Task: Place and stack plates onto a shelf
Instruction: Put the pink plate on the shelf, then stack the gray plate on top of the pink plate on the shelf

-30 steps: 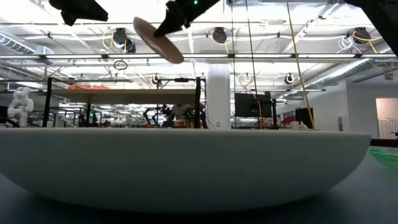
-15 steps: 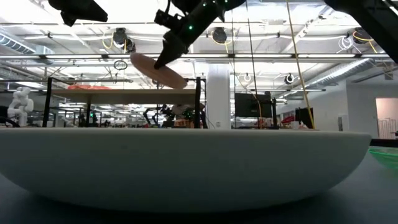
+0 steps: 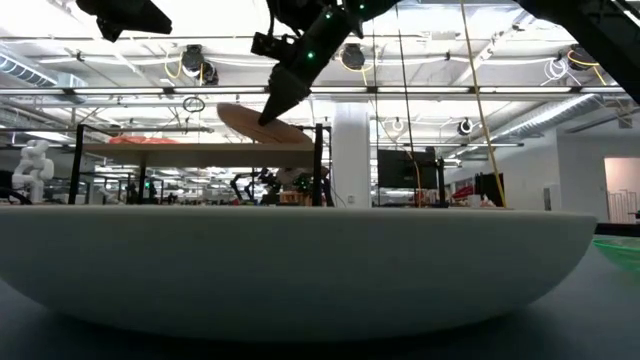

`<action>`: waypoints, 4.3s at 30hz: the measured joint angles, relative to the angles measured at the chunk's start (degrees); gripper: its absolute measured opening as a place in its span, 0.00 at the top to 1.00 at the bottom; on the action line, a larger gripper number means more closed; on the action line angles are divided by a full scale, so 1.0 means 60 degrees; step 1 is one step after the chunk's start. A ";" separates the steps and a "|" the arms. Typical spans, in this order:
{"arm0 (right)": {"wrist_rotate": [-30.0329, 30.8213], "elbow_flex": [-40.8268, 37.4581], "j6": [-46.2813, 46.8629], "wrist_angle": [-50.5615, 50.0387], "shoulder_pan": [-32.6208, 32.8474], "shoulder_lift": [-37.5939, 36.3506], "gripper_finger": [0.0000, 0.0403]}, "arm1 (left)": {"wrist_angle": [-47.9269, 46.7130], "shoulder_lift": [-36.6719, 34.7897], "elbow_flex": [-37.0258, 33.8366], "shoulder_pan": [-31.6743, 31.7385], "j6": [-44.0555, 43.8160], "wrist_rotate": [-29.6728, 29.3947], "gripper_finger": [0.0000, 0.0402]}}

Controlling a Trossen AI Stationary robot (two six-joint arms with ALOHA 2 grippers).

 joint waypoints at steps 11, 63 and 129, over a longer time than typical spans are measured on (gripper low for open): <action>0.0019 -0.0192 0.0004 0.0093 0.0000 0.0056 1.00 | 0.0006 0.0000 0.0000 0.0000 -0.0015 -0.0036 0.82; 0.0480 -0.0929 -0.0887 0.1317 0.0117 0.0077 0.93 | -0.0067 0.0000 0.0000 -0.0001 -0.0186 -0.0036 0.82; 0.0189 -1.0389 0.4962 0.3192 0.4192 -0.8065 0.71 | 0.0306 0.0647 -0.0189 0.0000 -0.0152 0.0036 0.82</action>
